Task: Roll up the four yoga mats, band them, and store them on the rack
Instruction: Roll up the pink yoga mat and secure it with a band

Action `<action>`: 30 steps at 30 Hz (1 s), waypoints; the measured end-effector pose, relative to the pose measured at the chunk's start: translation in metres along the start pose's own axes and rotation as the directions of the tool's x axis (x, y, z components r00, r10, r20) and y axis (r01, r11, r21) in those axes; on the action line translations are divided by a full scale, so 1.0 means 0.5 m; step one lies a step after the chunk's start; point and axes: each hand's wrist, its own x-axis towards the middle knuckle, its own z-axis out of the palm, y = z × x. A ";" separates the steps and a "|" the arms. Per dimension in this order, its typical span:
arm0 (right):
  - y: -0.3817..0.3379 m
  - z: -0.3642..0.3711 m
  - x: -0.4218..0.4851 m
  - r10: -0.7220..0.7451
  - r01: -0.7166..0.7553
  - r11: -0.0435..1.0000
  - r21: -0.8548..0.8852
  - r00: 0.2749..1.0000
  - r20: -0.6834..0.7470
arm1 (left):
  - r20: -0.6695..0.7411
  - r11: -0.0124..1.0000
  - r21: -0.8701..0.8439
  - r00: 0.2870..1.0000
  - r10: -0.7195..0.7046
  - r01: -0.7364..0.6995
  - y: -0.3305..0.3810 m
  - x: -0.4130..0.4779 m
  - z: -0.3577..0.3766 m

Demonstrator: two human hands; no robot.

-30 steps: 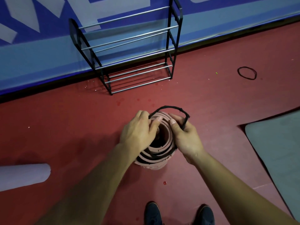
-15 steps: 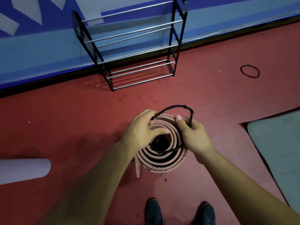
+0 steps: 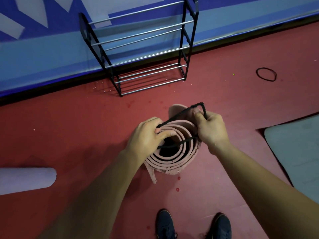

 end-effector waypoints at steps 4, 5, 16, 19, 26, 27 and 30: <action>-0.005 0.019 -0.011 -0.023 0.025 1.000 -0.010 0.987 0.157 | -0.113 0.994 -0.020 0.988 -0.110 0.108 0.030 0.006 0.019; -0.003 0.019 -0.014 -0.025 0.019 0.999 0.027 0.979 0.202 | -0.152 0.990 -0.050 0.979 -0.136 0.130 0.035 0.007 0.023; 0.000 -0.003 -0.041 -0.072 -0.005 0.976 0.217 0.936 0.344 | -0.287 0.900 -0.389 0.902 -0.322 0.198 0.052 0.000 0.047; 0.009 -0.004 -0.040 -0.054 -0.052 0.947 0.318 0.948 0.315 | -0.308 0.856 -0.464 0.864 -0.398 0.229 0.047 0.010 0.043; 0.011 0.012 -0.038 0.185 -0.296 0.805 0.514 0.949 0.256 | -0.252 0.634 -0.669 0.685 -0.684 0.387 0.030 0.033 0.053; 0.010 0.014 -0.036 0.206 -0.303 0.808 0.506 0.949 0.241 | -0.244 0.612 -0.685 0.667 -0.704 0.395 0.028 0.037 0.052; 0.011 0.015 -0.026 0.255 -0.318 0.809 0.494 0.948 0.192 | -0.207 0.587 -0.694 0.666 -0.716 0.416 0.021 0.038 0.046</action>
